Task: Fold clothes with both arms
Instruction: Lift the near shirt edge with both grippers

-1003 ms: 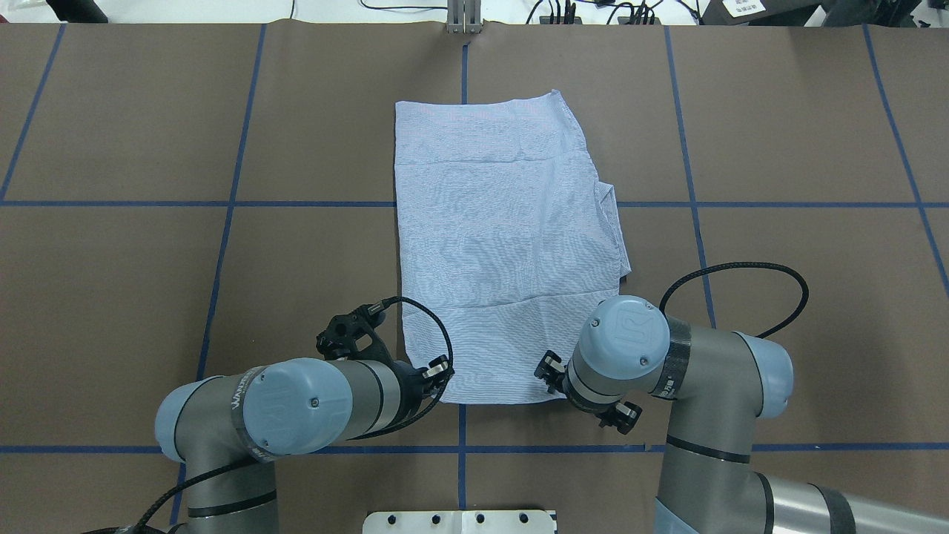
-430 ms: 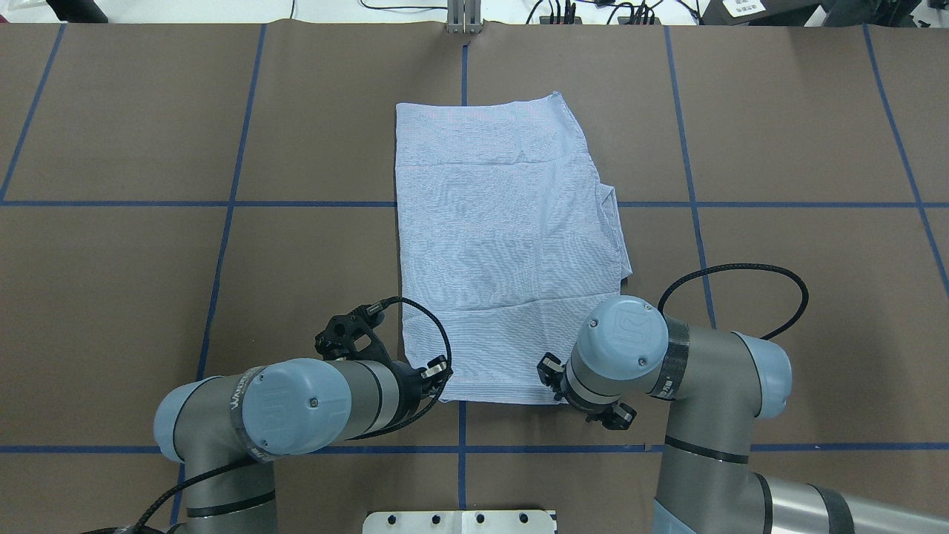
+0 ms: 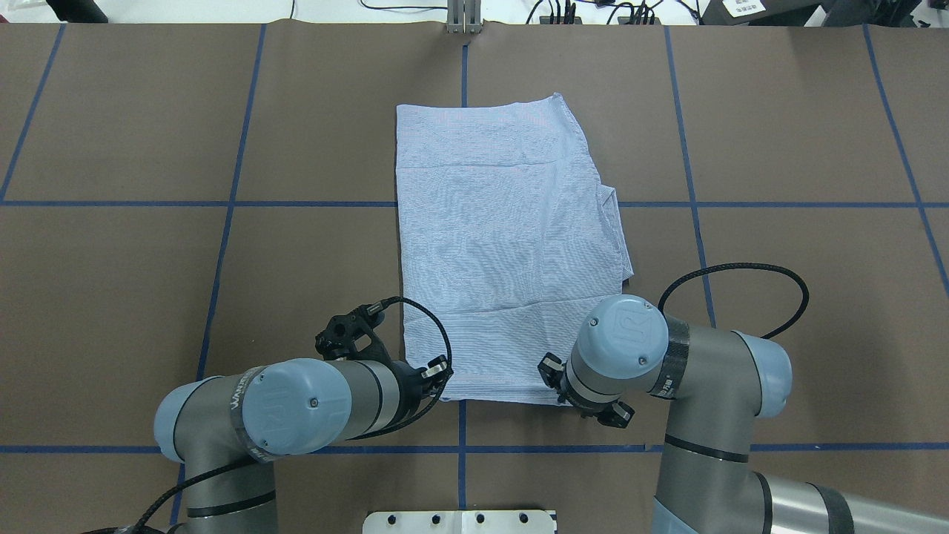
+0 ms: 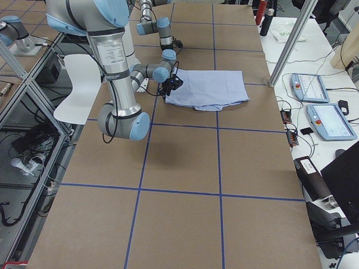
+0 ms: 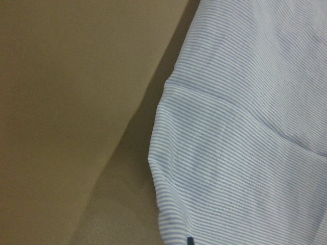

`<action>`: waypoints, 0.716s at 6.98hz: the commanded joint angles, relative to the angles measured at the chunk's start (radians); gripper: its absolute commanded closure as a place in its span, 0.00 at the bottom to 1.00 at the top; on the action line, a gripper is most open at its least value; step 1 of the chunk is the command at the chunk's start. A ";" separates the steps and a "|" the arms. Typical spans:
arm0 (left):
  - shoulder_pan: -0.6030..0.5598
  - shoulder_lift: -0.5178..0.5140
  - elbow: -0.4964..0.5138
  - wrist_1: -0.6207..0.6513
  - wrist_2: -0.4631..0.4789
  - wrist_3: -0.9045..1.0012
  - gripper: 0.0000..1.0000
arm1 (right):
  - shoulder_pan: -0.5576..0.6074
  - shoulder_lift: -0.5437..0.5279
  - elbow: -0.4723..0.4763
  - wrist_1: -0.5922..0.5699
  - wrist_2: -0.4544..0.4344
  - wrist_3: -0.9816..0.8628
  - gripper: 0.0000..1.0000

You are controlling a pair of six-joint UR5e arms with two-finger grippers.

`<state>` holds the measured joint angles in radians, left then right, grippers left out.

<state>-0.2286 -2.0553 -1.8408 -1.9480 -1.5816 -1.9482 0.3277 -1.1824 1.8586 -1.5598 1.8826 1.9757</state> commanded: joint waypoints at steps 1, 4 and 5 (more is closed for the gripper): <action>0.000 -0.003 0.000 0.001 0.000 0.000 1.00 | 0.014 0.006 0.002 -0.002 0.001 0.002 0.81; 0.000 -0.003 0.000 0.001 0.000 -0.003 1.00 | 0.016 0.007 0.007 -0.002 -0.003 0.093 1.00; 0.000 -0.003 0.000 0.001 0.000 -0.003 1.00 | 0.017 0.007 0.008 0.000 -0.005 0.094 1.00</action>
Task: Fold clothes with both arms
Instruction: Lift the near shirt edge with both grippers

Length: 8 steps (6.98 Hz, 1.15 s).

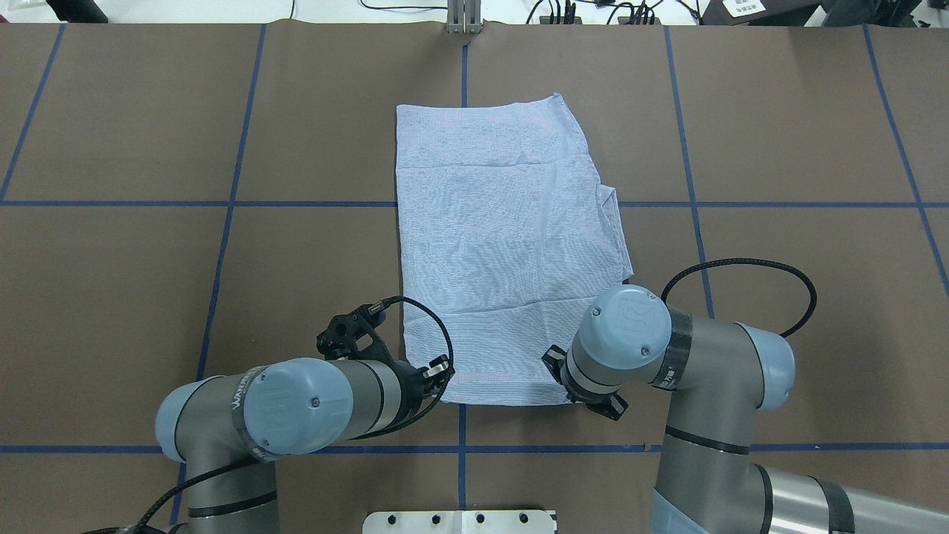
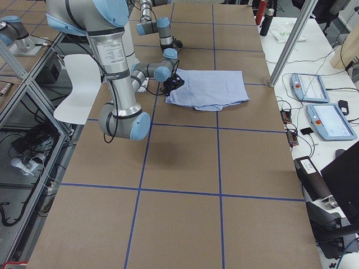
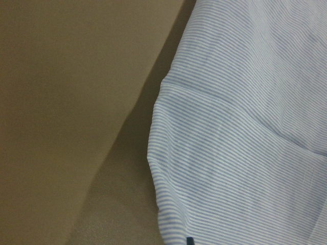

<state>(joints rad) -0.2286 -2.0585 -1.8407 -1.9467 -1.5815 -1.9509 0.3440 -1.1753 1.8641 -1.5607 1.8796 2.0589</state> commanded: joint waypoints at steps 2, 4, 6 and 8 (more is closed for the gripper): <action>0.000 0.001 0.000 0.000 0.000 0.001 1.00 | 0.003 -0.009 0.016 0.002 -0.001 0.001 1.00; 0.014 -0.002 -0.024 0.074 -0.041 0.003 1.00 | -0.019 -0.030 0.068 0.004 0.006 -0.014 1.00; 0.055 -0.003 -0.133 0.207 -0.083 0.001 1.00 | -0.039 -0.046 0.119 0.001 0.047 -0.034 1.00; 0.098 -0.003 -0.185 0.267 -0.110 0.001 1.00 | -0.051 -0.081 0.200 0.001 0.136 -0.051 1.00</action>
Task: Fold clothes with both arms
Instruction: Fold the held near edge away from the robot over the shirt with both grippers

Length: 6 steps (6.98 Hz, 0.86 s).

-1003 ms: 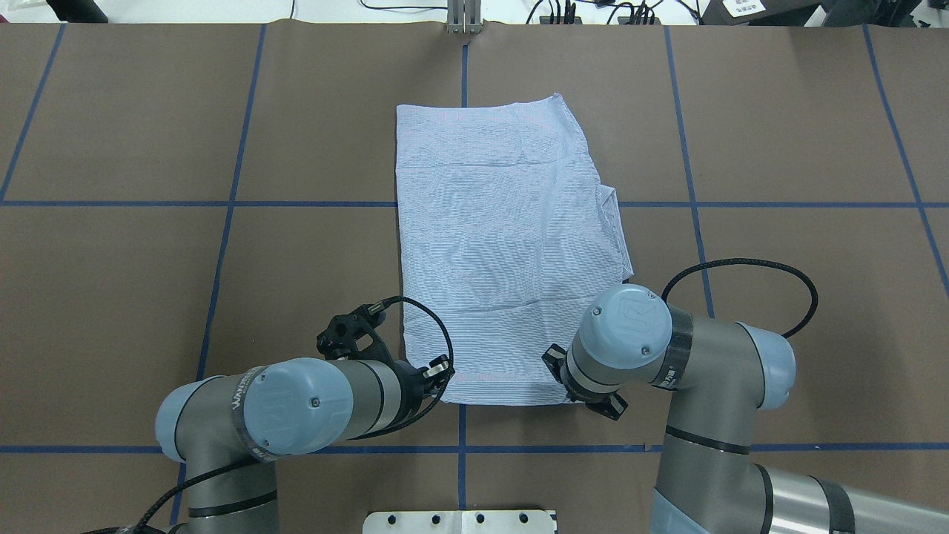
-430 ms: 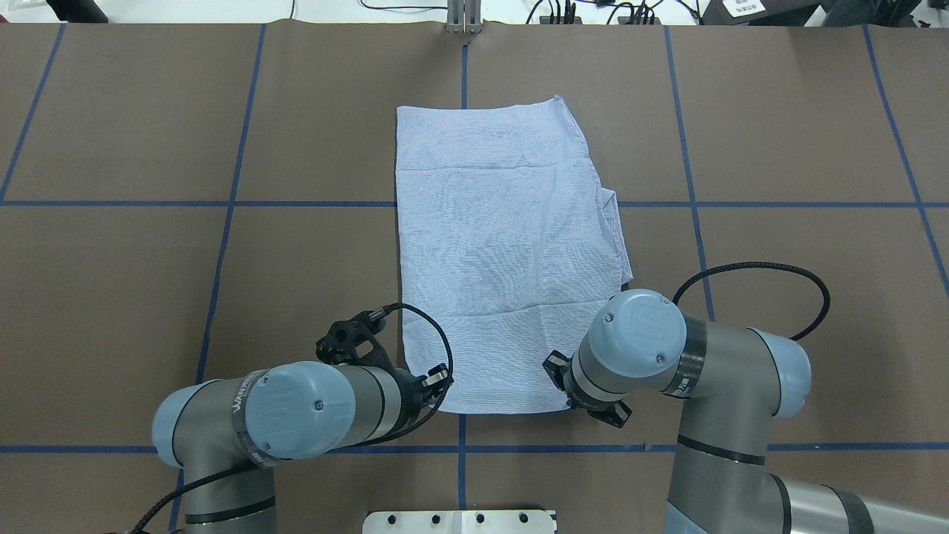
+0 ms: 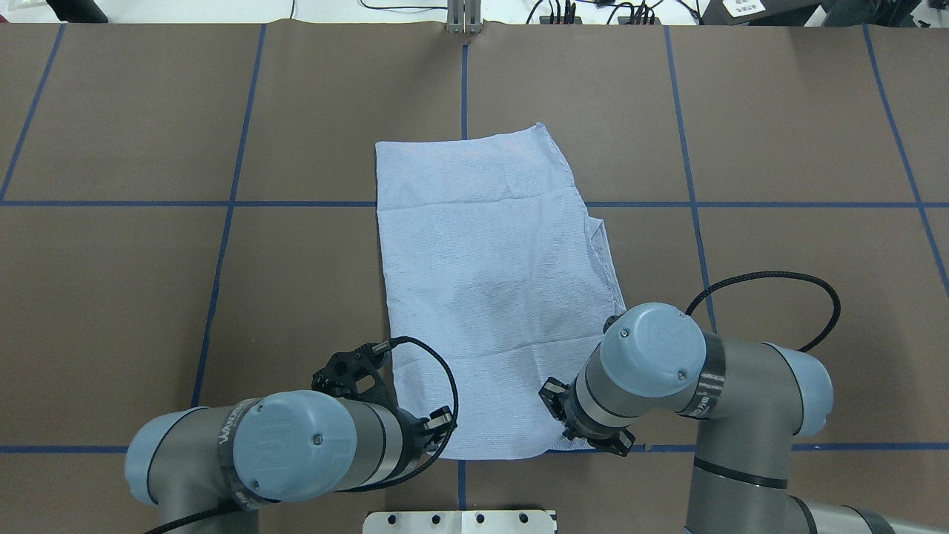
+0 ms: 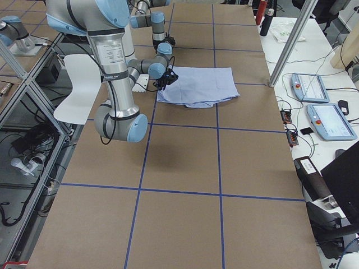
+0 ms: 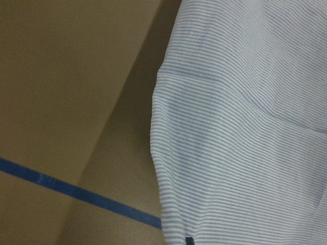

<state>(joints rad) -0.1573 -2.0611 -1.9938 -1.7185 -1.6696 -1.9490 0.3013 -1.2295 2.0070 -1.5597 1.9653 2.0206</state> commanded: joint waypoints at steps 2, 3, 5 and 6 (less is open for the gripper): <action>0.066 0.002 -0.129 0.152 -0.061 -0.002 1.00 | -0.056 -0.062 0.151 -0.005 0.088 -0.013 1.00; 0.090 0.004 -0.185 0.224 -0.061 -0.002 1.00 | -0.085 -0.071 0.183 -0.016 0.118 -0.011 1.00; 0.146 0.006 -0.258 0.315 -0.061 -0.004 1.00 | -0.143 -0.074 0.242 -0.043 0.139 0.003 1.00; 0.172 0.006 -0.281 0.350 -0.061 -0.004 1.00 | -0.169 -0.076 0.254 -0.043 0.141 0.010 1.00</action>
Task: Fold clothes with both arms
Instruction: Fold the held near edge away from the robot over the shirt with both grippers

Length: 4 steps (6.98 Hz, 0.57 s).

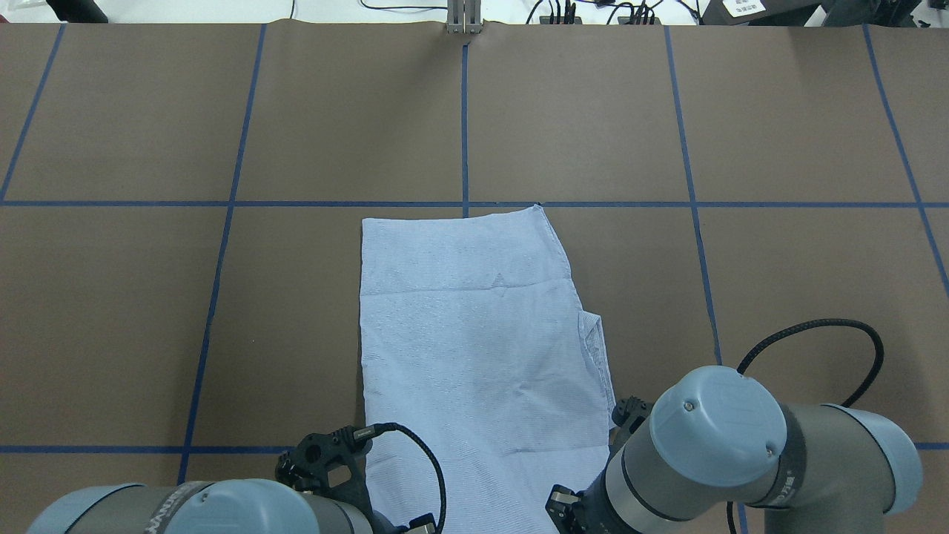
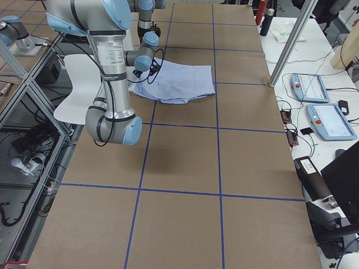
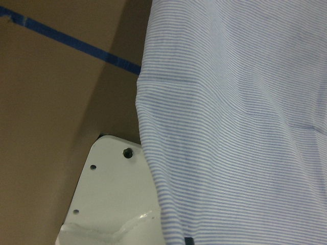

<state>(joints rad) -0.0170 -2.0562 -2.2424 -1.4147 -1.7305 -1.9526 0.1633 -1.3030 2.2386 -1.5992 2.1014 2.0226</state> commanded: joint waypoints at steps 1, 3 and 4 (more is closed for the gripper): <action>0.038 0.001 -0.045 0.057 0.000 0.000 1.00 | -0.031 -0.002 0.023 -0.004 0.005 0.007 1.00; 0.022 -0.009 -0.046 0.051 0.000 0.001 1.00 | 0.059 0.004 0.003 -0.004 0.006 0.002 1.00; -0.021 -0.024 -0.039 0.049 0.000 0.015 1.00 | 0.100 0.019 -0.019 -0.004 0.002 -0.011 1.00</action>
<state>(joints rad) -0.0029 -2.0673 -2.2862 -1.3631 -1.7307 -1.9483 0.2126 -1.2972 2.2405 -1.6030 2.1064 2.0226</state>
